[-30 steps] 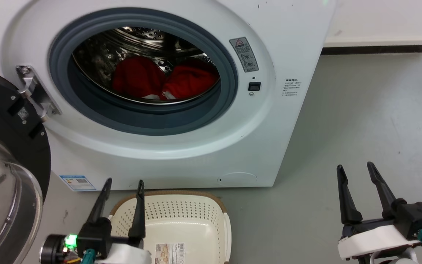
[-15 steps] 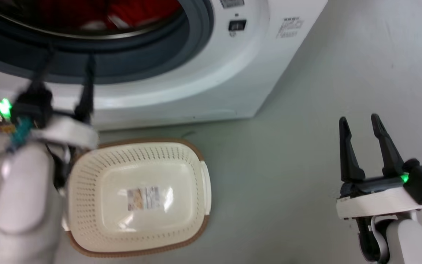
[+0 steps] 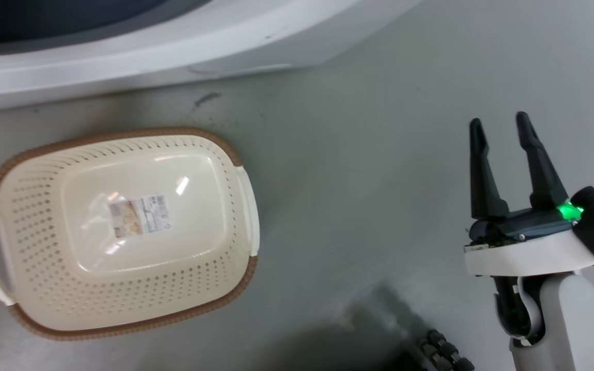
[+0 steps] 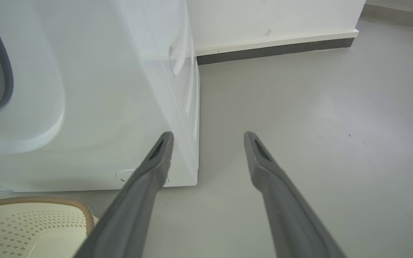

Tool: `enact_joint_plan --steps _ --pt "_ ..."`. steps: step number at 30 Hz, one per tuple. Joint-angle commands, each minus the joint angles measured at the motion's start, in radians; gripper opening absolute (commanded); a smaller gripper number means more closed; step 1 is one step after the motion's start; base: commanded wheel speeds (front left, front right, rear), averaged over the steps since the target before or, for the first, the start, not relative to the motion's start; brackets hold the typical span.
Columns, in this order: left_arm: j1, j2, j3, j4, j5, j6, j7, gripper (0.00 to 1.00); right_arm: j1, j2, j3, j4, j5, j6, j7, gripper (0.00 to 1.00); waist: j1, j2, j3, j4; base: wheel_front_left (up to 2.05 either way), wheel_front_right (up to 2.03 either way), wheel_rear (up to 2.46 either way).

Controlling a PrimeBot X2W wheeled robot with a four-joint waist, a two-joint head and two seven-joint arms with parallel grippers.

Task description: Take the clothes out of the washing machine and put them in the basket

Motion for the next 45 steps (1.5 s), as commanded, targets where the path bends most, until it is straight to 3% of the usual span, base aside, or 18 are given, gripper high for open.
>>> enact_joint_plan --steps 1,6,15,20,22,24,29,30,32,39,45 --pt "-0.071 0.024 -0.026 0.042 0.002 0.002 0.042 1.00 -0.027 0.002 0.020 -0.011 0.007 -0.001 -0.003 1.00 -0.0003 0.0000 0.081 -0.053 0.00 0.00 0.00" --pt "-0.279 0.094 -0.112 0.151 0.018 0.002 0.184 1.00 -0.044 0.001 0.060 -0.033 0.039 -0.001 -0.002 1.00 -0.0003 0.0000 0.139 -0.098 0.00 0.00 0.00" --pt "-0.509 0.161 -0.247 0.291 -0.019 0.002 0.501 1.00 -0.035 0.002 0.116 -0.049 0.086 -0.001 -0.002 1.00 -0.0003 0.0000 0.201 -0.162 0.00 0.00 0.00" --pt "-0.540 0.174 -0.302 0.321 -0.061 0.002 0.639 1.00 -0.022 0.002 0.129 -0.057 0.106 -0.001 -0.002 1.00 -0.0003 0.0000 0.218 -0.183 0.00 0.00 0.00" --pt "-0.534 0.185 -0.325 0.318 -0.082 0.002 0.673 1.00 -0.029 0.002 0.143 -0.066 0.061 -0.001 -0.003 1.00 -0.0003 0.0000 0.222 -0.192 0.00 0.00 0.00" --pt "-0.509 0.199 -0.345 0.320 -0.105 0.002 0.701 1.00 -0.032 0.002 0.157 -0.082 0.011 -0.001 -0.002 1.00 -0.0003 0.0000 0.223 -0.194 0.00 0.00 0.00" --pt "-0.474 0.228 -0.383 0.311 -0.142 0.002 0.731 1.00 -0.012 0.002 0.147 -0.110 0.011 -0.001 -0.002 1.00 -0.0003 0.0000 0.225 -0.193 0.00 0.00 0.00" --pt "-0.471 0.233 -0.388 0.307 -0.151 0.002 0.735 0.93 -0.012 0.002 0.146 -0.114 0.009 -0.001 -0.002 1.00 -0.0003 0.0000 0.227 -0.193 0.00 0.00 0.00" --pt "-0.465 0.239 -0.398 0.300 -0.165 0.002 0.744 0.02 -0.010 0.001 0.142 -0.120 0.009 -0.001 -0.002 1.00 -0.0003 0.0000 0.229 -0.192 0.00 0.00 0.00" --pt "-0.474 0.269 -0.413 0.267 -0.198 0.002 0.709 0.00 -0.009 0.001 0.142 -0.123 0.022 -0.001 -0.002 1.00 -0.0003 0.0000 0.230 -0.193 0.00 0.00 0.00" --pt "-0.495 0.278 -0.415 0.227 -0.185 0.010 0.572 0.00 -0.032 0.001 0.137 -0.112 0.020 -0.001 -0.002 1.00 -0.0003 0.0000 0.208 -0.189 0.00 0.00 0.00"
